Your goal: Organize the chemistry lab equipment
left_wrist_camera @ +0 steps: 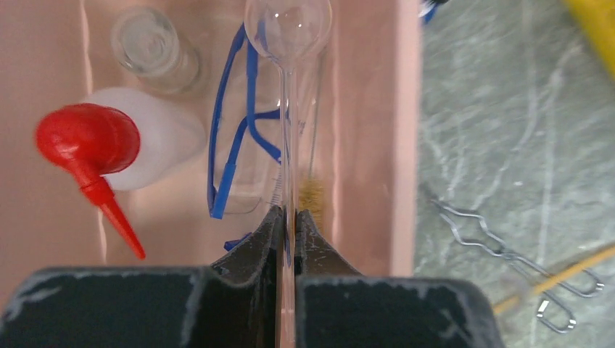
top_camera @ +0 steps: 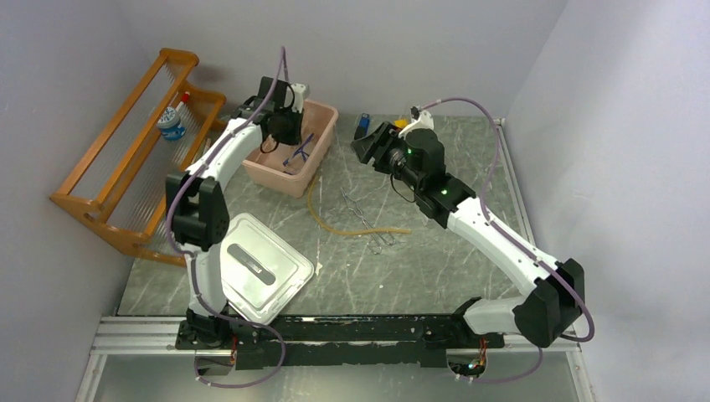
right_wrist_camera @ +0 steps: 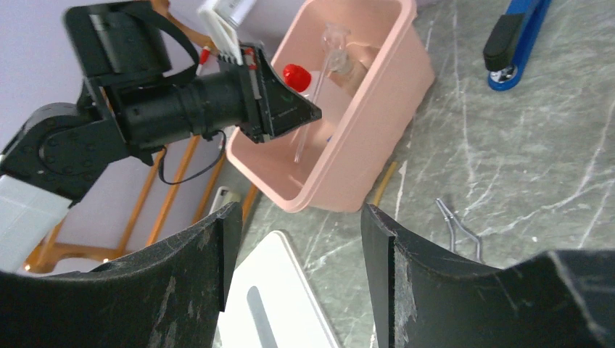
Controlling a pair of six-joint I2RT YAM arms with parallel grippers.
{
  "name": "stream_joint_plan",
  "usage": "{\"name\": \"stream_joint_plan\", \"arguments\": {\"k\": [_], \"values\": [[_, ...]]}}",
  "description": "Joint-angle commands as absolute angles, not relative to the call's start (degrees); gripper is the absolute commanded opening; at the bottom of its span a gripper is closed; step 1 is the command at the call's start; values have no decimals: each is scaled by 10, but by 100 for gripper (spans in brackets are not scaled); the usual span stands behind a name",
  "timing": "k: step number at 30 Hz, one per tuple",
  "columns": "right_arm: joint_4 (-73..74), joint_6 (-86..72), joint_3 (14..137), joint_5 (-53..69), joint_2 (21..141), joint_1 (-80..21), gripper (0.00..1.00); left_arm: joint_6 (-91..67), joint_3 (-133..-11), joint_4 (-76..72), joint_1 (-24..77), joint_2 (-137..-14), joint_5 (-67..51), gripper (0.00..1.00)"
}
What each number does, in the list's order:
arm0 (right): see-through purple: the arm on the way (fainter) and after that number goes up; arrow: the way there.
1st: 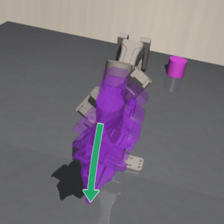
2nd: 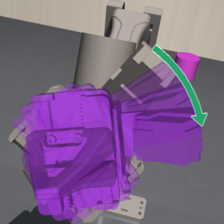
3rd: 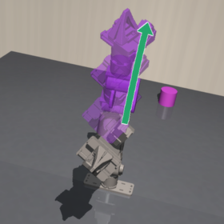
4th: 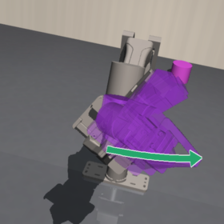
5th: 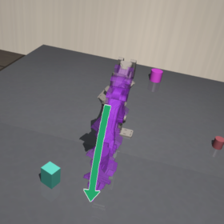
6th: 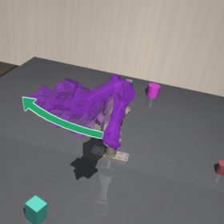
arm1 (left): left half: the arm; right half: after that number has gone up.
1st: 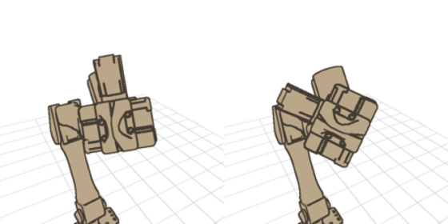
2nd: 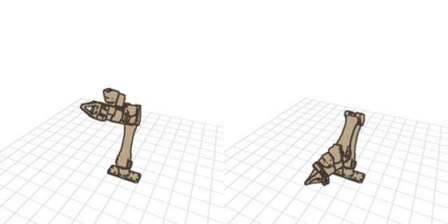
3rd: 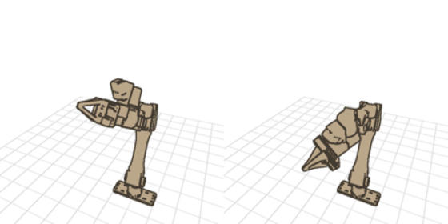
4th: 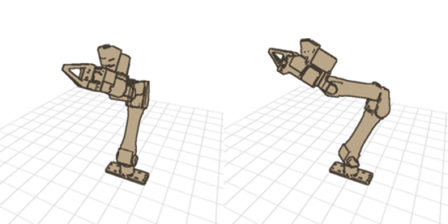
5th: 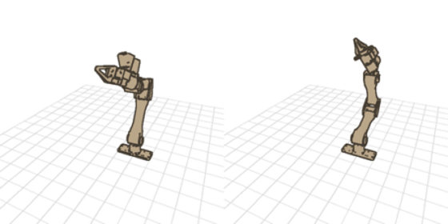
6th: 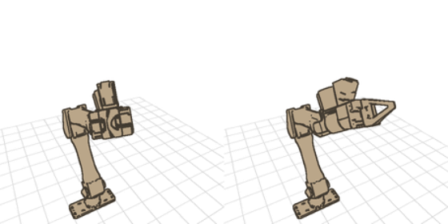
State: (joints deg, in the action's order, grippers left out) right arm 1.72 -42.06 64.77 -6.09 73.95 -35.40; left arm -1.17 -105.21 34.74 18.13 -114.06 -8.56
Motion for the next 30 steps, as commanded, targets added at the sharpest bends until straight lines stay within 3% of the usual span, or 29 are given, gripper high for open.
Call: {"name": "stream_joint_plan", "arguments": {"k": [1,23,30], "values": [[25,-399,679,-76,760,-341,64,7,-1091,385,178,-1189,-39,5],[30,-391,726,-10,837,-305,64,40,-1105,402,178,-1276,-59,5],[36,-391,724,-6,837,-305,64,36,-1114,413,179,-1290,-58,20]]}}
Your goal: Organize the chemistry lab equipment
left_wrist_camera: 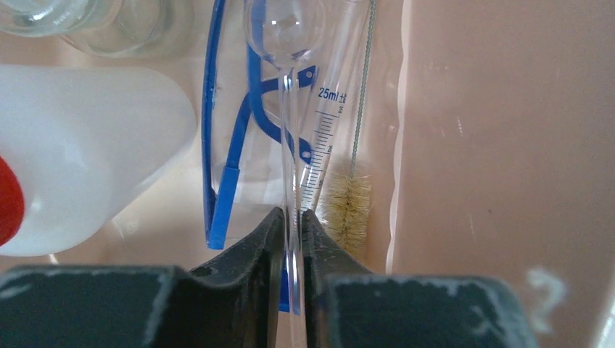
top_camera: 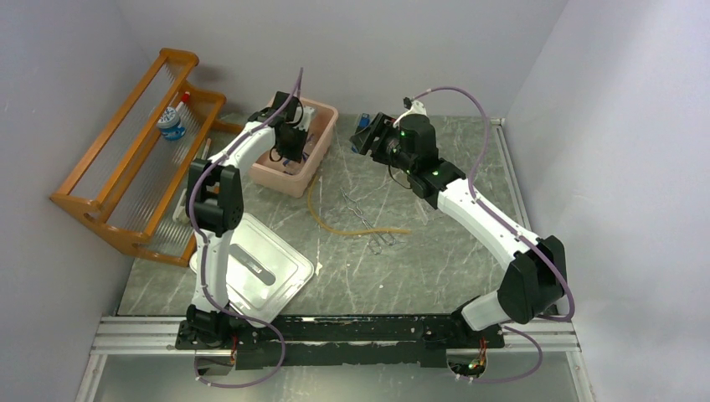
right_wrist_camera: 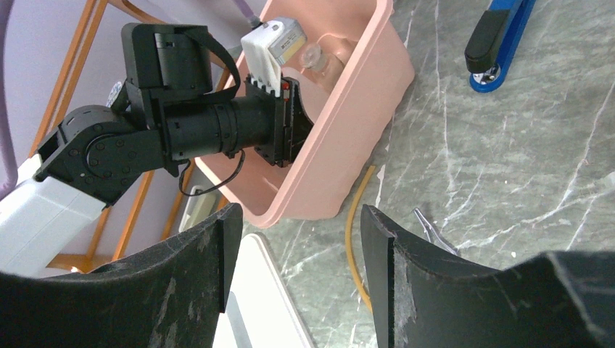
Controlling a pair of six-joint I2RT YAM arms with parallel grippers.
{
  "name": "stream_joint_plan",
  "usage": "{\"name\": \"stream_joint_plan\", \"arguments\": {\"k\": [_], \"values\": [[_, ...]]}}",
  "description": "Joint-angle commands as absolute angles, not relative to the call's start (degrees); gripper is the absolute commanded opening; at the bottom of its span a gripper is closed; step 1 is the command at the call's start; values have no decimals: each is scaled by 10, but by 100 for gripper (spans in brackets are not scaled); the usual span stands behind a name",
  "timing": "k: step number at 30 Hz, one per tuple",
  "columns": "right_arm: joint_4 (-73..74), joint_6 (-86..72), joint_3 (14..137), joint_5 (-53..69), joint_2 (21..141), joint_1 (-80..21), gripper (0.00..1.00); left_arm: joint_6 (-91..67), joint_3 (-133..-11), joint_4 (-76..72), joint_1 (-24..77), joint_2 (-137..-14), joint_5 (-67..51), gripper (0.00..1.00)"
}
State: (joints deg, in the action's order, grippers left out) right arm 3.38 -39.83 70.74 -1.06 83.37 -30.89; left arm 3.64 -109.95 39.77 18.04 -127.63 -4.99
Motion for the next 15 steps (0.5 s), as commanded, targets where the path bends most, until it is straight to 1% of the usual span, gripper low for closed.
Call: {"name": "stream_joint_plan", "arguments": {"k": [1,6,15], "values": [[35,-391,723,-7,836,-304,64,35,-1115,414,179,-1290,-58,22],[36,-393,723,-5,838,-304,64,30,-1116,416,179,-1274,-79,32],[52,-375,723,-3,837,-304,64,10,-1117,407,179,-1192,-70,38]]}}
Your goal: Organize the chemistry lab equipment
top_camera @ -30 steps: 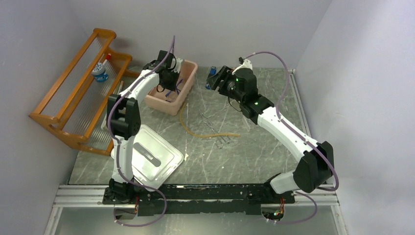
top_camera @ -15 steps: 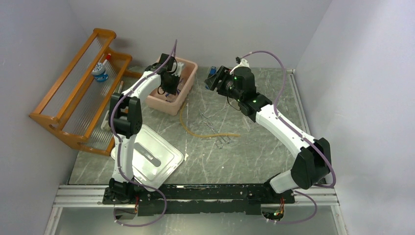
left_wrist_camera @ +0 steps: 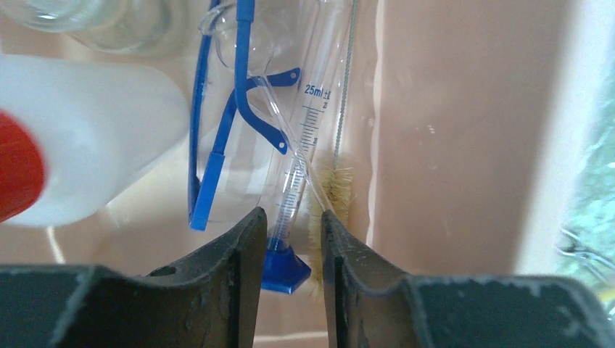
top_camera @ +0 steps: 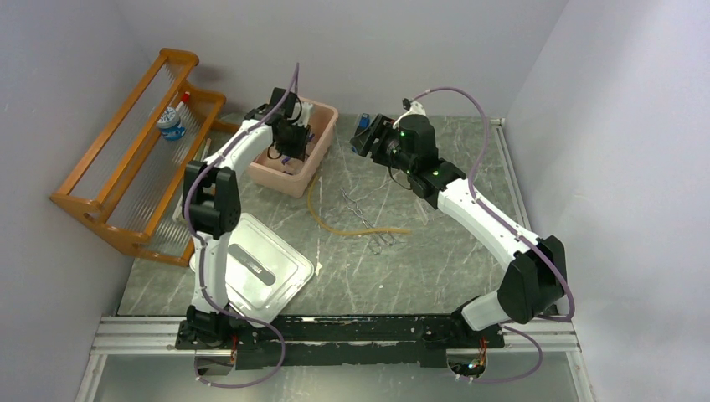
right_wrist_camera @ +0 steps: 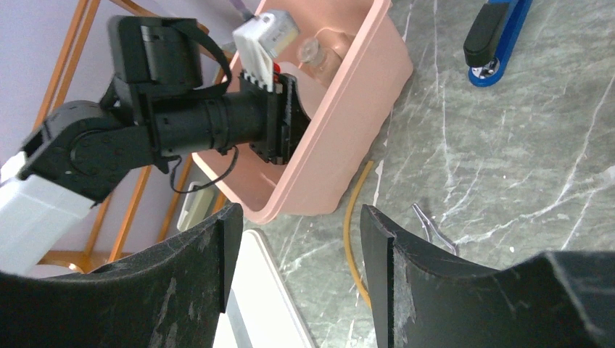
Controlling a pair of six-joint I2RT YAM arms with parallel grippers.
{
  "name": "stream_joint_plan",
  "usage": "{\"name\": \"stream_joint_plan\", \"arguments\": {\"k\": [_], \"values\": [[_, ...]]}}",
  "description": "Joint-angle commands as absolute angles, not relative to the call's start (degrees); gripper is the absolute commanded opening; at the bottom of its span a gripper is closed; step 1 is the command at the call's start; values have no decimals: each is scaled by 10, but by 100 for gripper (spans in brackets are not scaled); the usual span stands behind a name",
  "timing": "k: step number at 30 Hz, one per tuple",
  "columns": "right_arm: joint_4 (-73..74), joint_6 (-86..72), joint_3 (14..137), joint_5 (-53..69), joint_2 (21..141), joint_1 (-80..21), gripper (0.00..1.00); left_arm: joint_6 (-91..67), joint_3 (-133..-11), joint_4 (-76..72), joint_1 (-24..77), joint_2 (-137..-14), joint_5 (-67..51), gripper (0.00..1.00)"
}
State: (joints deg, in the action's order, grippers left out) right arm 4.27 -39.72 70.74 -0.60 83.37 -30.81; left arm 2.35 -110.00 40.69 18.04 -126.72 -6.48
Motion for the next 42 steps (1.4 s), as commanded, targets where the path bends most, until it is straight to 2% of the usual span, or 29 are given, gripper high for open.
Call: {"name": "stream_joint_plan", "arguments": {"k": [1,7,12,18,22,28,34,42], "values": [[60,-362,723,-3,837,-305,64,7,-1115,406,179,-1177,-67,39],[115,-281,705,-3,856,-306,64,-22,-1077,382,179,-1070,-60,47],[172,-248,710,-27,910,-324,63,-52,-964,312,179,-950,-115,55],[228,-206,758,-56,1011,-355,63,-101,-832,215,184,-837,-190,58],[175,-173,782,-36,1081,-385,67,-149,-763,160,184,-789,-220,61],[159,-184,847,-110,1163,-402,67,-185,-758,156,184,-788,-265,68],[141,-157,859,-142,1200,-402,53,-186,-748,156,184,-778,-265,70],[124,-115,866,-127,1230,-400,42,-178,-759,163,184,-790,-272,70]]}}
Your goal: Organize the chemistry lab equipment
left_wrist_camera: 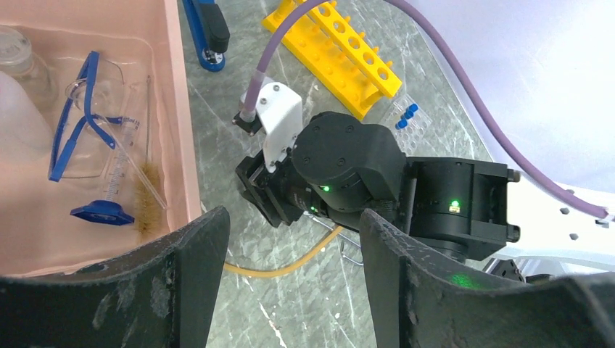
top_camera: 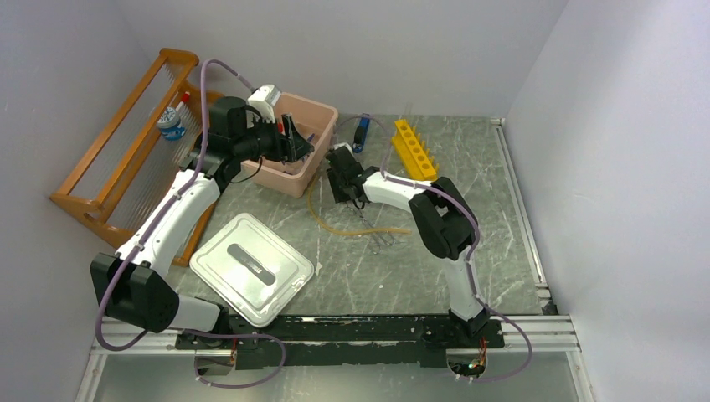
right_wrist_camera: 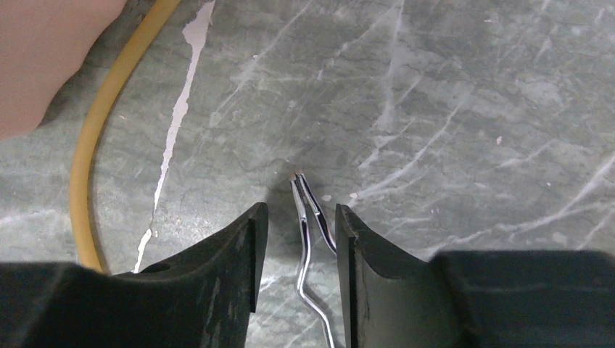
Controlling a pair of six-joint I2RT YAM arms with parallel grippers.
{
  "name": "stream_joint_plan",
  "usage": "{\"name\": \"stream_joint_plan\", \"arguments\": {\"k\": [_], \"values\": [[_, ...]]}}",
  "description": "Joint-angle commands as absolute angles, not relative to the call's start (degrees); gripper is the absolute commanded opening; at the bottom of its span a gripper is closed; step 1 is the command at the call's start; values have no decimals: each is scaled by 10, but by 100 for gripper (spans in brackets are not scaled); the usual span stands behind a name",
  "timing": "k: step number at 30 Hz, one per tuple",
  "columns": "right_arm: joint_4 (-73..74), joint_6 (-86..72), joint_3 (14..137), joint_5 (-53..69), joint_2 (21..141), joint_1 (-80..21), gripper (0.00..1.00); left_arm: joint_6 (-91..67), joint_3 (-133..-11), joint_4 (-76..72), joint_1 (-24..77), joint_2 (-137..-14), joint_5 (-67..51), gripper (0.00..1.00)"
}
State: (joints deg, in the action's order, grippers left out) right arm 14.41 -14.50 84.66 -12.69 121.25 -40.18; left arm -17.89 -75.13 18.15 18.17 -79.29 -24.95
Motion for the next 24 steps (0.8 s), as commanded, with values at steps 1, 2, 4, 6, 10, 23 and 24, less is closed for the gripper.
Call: {"name": "stream_joint_plan", "arguments": {"k": [1,2,4,6,10,23,24], "values": [[123,-112,863,-123,1232,-400,41,-178,-762,164,184,-793,-273,70],[118,-108,859,-117,1234,-399,40,-178,-764,165,184,-795,-275,70],[103,-103,846,-117,1235,-397,39,-176,-767,165,184,-799,-277,70],[96,-99,841,-114,1238,-393,38,-175,-769,169,184,-803,-278,70],[90,-84,838,-101,1248,-383,36,-176,-773,171,184,-807,-280,70],[64,-79,821,-130,1177,-374,0,-192,-752,148,184,-807,-299,69],[55,-78,817,-138,1163,-374,0,-195,-750,145,184,-806,-304,69]]}}
